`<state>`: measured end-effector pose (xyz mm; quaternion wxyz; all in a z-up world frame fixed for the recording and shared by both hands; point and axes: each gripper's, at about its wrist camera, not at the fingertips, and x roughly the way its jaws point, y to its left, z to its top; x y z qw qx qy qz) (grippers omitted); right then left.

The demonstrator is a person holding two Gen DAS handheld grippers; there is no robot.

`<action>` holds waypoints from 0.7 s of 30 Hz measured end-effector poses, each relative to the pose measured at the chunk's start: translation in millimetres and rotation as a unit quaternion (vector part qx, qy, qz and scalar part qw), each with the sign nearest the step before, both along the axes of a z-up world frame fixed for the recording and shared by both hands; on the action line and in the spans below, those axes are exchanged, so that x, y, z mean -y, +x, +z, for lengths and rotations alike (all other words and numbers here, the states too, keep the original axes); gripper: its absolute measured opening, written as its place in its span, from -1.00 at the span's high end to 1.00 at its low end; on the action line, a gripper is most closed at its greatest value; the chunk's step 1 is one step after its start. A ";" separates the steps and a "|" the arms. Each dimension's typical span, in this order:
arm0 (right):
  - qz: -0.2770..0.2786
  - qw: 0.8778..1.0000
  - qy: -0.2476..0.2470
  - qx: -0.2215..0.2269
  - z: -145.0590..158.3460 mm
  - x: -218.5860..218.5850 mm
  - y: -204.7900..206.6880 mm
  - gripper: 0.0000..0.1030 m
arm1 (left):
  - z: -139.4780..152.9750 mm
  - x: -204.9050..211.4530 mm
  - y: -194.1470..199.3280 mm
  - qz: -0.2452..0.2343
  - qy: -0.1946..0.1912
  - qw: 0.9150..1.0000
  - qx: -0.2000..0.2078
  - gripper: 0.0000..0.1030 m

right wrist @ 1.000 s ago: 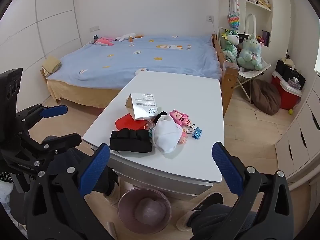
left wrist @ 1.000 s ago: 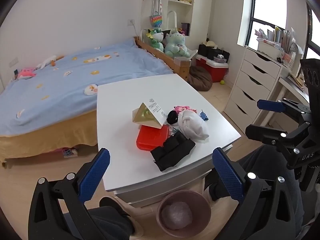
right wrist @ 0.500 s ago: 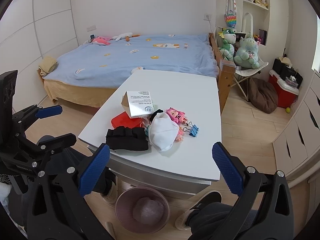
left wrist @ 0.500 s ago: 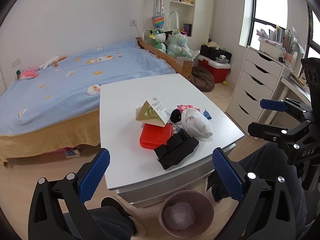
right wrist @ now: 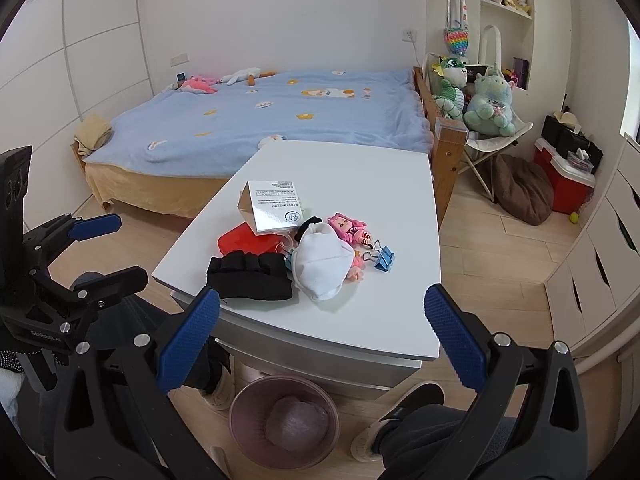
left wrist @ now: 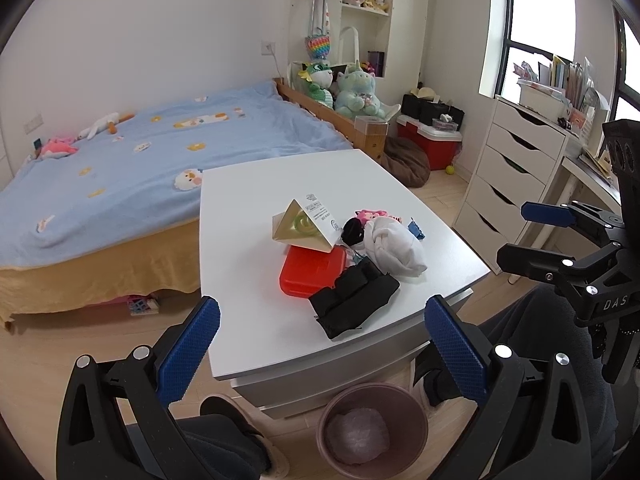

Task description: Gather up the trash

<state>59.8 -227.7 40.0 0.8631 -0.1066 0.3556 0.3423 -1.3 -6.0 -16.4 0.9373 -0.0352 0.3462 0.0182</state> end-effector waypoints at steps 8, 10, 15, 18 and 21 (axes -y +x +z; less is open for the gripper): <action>0.001 1.000 -0.001 0.000 -0.4 -1.3 0.9 -0.94 | -0.1 -1.0 1.7 -0.001 -0.005 1.000 -0.010 -0.90; 0.001 1.000 -0.002 0.000 -0.4 -1.4 1.4 -0.94 | -1.1 -1.2 2.4 0.000 -0.006 1.000 -0.013 -0.90; 0.000 1.000 -0.001 0.000 -0.7 -1.6 1.4 -0.94 | -2.7 -3.1 2.8 -0.001 -0.011 1.000 -0.013 -0.90; -0.001 1.000 0.001 -0.002 0.9 -0.5 3.5 -0.94 | -2.0 -2.7 2.1 -0.003 -0.013 1.000 -0.010 -0.90; -0.001 1.000 0.001 -0.002 0.9 -0.1 4.8 -0.94 | -0.3 -1.4 1.8 -0.008 -0.012 1.000 -0.005 -0.90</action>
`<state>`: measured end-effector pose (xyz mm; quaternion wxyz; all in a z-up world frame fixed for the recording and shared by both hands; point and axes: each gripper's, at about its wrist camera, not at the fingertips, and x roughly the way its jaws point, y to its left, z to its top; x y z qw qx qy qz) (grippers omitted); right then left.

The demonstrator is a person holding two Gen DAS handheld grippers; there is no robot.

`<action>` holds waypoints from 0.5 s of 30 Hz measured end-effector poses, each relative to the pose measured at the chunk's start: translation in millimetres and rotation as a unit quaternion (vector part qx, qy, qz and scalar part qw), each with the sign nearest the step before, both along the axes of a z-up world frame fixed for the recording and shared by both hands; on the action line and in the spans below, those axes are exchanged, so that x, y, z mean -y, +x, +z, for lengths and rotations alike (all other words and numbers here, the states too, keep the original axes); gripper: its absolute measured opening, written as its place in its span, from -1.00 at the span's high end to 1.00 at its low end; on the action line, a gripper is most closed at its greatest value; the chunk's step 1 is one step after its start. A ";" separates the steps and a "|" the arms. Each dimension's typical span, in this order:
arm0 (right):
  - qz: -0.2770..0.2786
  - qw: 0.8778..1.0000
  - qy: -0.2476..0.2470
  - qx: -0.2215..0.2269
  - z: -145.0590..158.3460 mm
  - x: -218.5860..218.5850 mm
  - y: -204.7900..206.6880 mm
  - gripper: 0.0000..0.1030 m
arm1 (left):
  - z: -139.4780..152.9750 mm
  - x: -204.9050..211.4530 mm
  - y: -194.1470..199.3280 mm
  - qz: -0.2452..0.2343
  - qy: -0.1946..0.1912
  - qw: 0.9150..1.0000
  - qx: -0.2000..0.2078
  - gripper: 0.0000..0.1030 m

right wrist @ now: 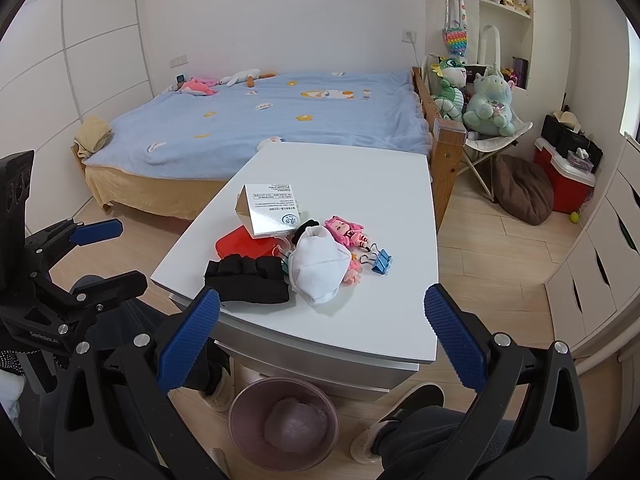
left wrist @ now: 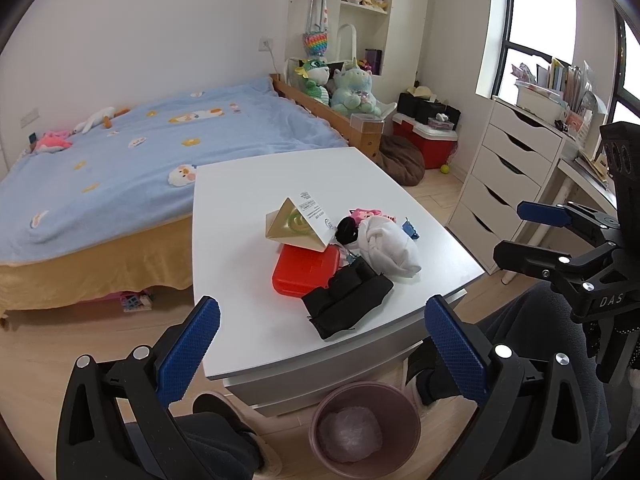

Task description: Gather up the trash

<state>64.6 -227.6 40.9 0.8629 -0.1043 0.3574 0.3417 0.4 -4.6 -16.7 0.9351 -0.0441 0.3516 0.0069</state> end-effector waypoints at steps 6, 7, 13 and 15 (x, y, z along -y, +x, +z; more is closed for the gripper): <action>-0.004 1.000 -0.001 -0.003 -0.5 2.0 2.8 -0.94 | 0.4 3.6 3.4 -0.005 0.010 1.000 -0.005 -0.90; -0.006 1.000 -0.002 -0.004 -0.8 2.2 3.9 -0.94 | 0.2 3.6 4.4 -0.006 0.010 1.000 -0.007 -0.90; -0.014 1.000 -0.004 -0.011 -3.1 5.1 8.4 -0.94 | -4.6 5.4 18.6 -0.021 0.016 0.999 -0.029 -0.90; -0.015 1.000 -0.006 -0.012 -3.2 5.7 9.5 -0.94 | -8.1 5.2 25.0 -0.025 0.015 0.999 -0.038 -0.90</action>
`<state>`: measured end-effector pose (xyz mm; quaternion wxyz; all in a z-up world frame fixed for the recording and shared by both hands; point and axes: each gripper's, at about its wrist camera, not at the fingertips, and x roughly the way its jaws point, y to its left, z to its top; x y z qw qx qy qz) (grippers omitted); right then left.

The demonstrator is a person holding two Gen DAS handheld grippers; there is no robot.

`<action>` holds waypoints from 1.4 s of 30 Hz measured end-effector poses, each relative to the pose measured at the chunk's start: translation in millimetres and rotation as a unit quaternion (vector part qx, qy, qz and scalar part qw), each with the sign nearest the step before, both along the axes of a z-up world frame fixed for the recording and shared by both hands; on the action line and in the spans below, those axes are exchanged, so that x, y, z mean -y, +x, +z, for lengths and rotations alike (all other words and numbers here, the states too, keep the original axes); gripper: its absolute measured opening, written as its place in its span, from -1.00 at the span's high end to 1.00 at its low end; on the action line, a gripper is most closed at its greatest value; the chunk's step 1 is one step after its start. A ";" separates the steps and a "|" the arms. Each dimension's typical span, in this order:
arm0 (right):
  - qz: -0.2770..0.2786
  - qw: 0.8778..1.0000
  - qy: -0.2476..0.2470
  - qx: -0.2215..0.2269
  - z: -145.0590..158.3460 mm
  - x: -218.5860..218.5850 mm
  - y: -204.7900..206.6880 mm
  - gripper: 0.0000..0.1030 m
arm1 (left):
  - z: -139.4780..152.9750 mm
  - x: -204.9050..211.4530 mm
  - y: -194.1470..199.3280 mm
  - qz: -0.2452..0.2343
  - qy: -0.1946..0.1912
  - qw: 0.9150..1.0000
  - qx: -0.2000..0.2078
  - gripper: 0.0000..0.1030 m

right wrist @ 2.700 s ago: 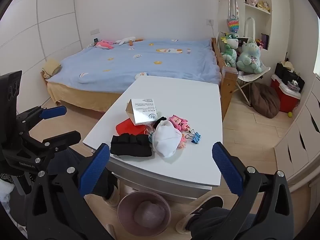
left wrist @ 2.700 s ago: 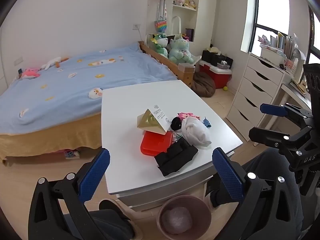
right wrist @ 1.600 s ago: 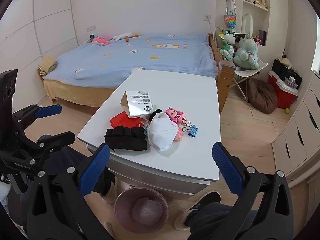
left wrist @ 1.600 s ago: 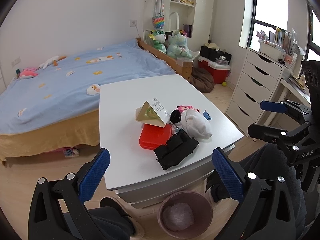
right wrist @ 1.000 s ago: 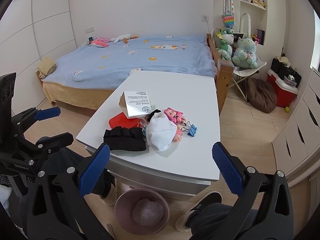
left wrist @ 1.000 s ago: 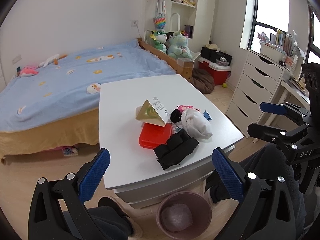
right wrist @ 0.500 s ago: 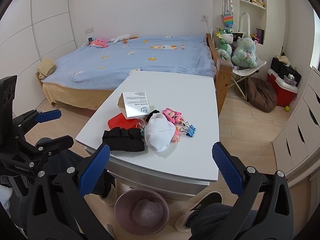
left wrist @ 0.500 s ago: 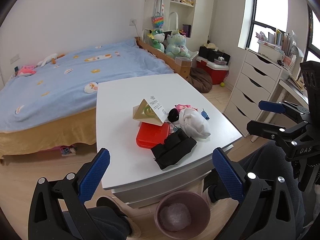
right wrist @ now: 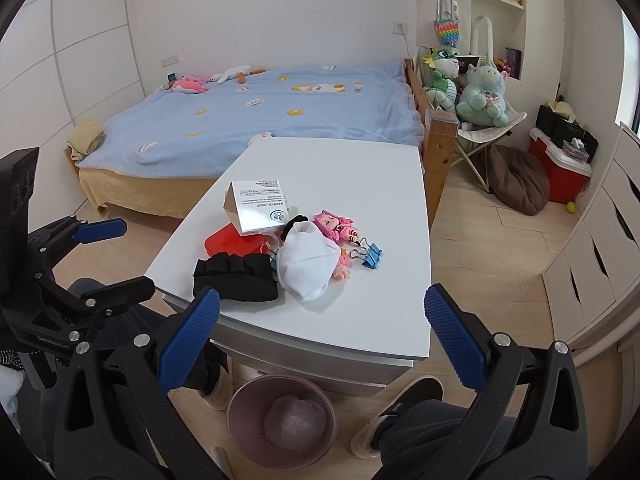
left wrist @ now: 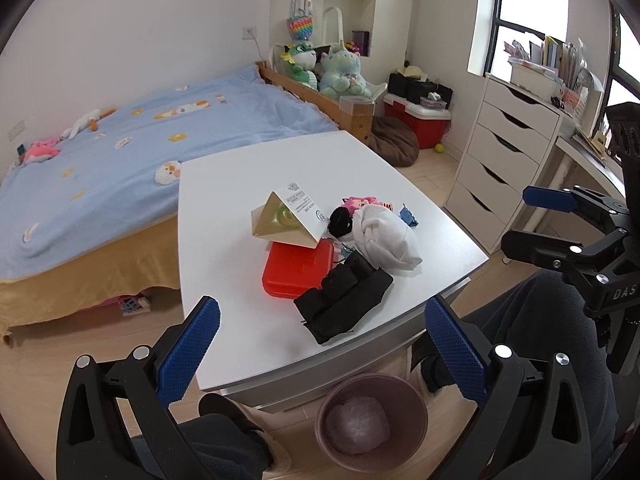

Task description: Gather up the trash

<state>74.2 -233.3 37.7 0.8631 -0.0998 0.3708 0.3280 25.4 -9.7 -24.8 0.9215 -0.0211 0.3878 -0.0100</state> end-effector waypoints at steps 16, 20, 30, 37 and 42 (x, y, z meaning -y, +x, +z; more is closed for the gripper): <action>-0.007 1.000 -0.005 -0.010 -3.2 8.7 6.7 -0.94 | -49.6 -4.2 54.2 -0.006 -0.038 0.994 -0.100 -0.90; -0.005 1.000 -0.005 -0.014 -6.8 8.4 6.8 -0.94 | -61.9 -7.2 58.1 0.002 -0.064 0.992 -0.108 -0.84; 0.000 1.000 -0.006 -0.018 -11.9 5.6 7.3 -0.94 | -60.2 -3.4 56.3 -0.008 -0.084 0.991 -0.102 0.42; 0.002 1.000 -0.007 -0.020 -15.4 2.1 8.4 -0.94 | -48.6 -3.5 45.1 -0.013 -0.080 0.993 -0.082 0.55; 0.007 1.000 -0.010 -0.023 -15.9 -5.0 12.4 -0.94 | -30.8 -3.1 36.1 -0.016 -0.072 0.996 -0.058 0.55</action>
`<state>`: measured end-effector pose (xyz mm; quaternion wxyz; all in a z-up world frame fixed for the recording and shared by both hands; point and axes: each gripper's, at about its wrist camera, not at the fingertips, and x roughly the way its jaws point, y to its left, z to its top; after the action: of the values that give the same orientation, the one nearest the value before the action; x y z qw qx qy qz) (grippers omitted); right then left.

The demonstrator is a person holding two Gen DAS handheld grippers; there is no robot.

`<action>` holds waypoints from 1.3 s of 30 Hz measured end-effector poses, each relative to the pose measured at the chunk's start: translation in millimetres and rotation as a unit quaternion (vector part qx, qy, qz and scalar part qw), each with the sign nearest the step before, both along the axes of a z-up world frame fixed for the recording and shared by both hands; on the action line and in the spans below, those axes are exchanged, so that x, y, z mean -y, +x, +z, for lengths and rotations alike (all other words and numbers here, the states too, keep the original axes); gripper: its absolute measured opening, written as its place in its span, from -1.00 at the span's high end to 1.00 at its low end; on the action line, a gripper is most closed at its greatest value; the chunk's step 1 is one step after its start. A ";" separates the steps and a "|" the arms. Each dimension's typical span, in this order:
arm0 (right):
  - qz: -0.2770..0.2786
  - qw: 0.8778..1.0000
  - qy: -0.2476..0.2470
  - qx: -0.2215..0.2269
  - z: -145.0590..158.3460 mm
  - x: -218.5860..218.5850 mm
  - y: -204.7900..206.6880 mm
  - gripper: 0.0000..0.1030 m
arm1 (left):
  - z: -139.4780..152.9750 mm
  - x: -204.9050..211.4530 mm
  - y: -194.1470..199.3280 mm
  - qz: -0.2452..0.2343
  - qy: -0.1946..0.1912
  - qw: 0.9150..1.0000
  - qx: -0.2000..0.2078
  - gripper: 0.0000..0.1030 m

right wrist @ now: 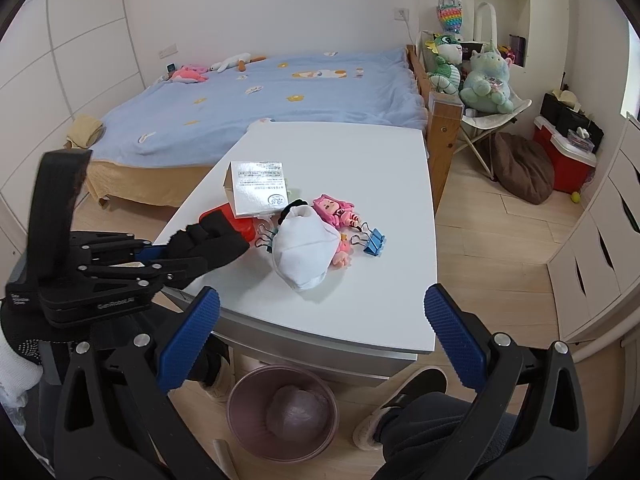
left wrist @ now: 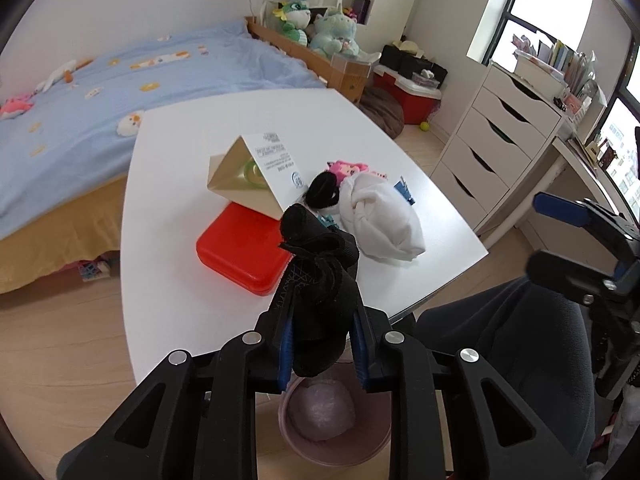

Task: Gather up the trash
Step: 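Grasp the black cloth on the table with the left tool, then grasp the white sock with the right tool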

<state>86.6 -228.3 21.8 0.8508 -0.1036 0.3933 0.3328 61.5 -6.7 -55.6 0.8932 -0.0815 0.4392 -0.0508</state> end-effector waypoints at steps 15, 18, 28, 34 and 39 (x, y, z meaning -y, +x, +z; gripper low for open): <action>0.027 0.997 -0.060 -0.041 -17.4 -55.7 41.4 -0.94 | 27.0 -8.5 -11.2 0.020 0.035 0.998 0.041 0.54; 0.031 0.996 -0.071 -0.055 -25.5 -65.4 50.3 -0.94 | 26.2 -11.2 -12.5 0.025 0.035 0.998 0.041 0.54; 0.042 0.990 -0.102 -0.083 -46.7 -85.8 63.9 -0.45 | 24.0 -17.3 -18.8 0.033 0.032 0.998 0.042 0.54; 0.049 0.990 -0.106 -0.082 -50.4 -86.8 63.4 0.26 | 24.0 -18.4 -20.6 0.034 0.031 0.998 0.042 0.54; 0.048 0.992 -0.091 -0.072 -45.6 -83.5 60.3 0.52 | 23.9 -18.9 -21.0 0.033 0.031 0.998 0.043 0.54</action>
<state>146.9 -144.9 -23.8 0.7905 -0.1755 0.4764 0.3425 40.5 12.3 -31.7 0.9144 -0.0662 0.3991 -0.0117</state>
